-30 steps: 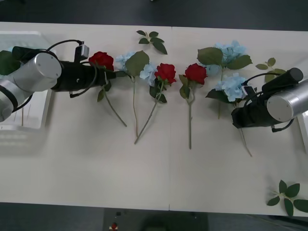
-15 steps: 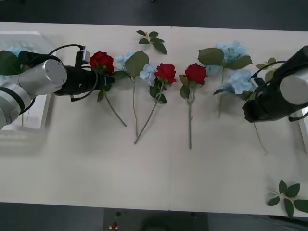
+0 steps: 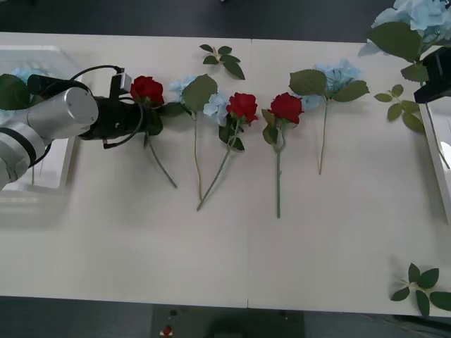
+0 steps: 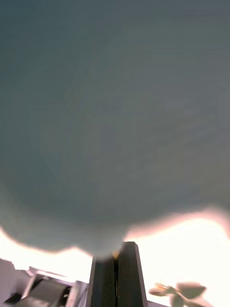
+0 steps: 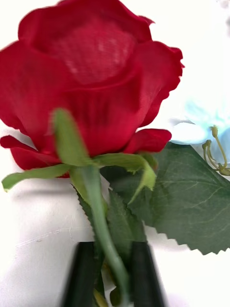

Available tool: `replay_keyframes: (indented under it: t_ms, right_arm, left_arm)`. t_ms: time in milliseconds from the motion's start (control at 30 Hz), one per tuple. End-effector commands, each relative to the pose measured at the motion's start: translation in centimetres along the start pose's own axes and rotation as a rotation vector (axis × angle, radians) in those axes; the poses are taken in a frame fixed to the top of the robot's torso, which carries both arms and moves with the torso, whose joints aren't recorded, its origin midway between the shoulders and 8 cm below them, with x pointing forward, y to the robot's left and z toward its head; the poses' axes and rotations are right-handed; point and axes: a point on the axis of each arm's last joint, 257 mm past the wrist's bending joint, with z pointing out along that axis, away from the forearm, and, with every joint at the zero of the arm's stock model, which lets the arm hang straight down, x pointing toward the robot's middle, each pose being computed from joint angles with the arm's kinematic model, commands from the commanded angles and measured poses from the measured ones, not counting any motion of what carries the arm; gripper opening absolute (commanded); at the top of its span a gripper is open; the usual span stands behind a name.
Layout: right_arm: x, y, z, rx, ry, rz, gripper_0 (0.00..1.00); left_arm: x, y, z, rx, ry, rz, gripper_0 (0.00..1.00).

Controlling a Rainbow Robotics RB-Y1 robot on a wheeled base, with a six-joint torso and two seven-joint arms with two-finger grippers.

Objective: Put the red flowers into the right box and the blue flowers into the left box

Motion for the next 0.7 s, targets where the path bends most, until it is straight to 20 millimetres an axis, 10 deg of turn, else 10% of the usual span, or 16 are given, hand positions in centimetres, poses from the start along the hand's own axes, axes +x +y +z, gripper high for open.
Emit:
replay_keyframes:
  t_ms: [33, 367, 700]
  right_arm:
    - [-1.3, 4.7, -1.0, -0.109, -0.057, -0.123, 0.0]
    - [-2.7, 14.9, -2.0, -0.471, -0.292, -0.111, 0.0]
    - [-2.0, 19.9, -2.3, -0.578, -0.415, -0.165, 0.0]
  left_arm:
    - [-2.6, -1.3, -0.3, 0.013, -0.037, -0.005, 0.0]
    - [-2.5, -1.2, -0.3, 0.009, -0.033, 0.011, 0.0]
    - [-3.2, -0.8, -2.3, 0.018, 0.011, 0.046, 0.0]
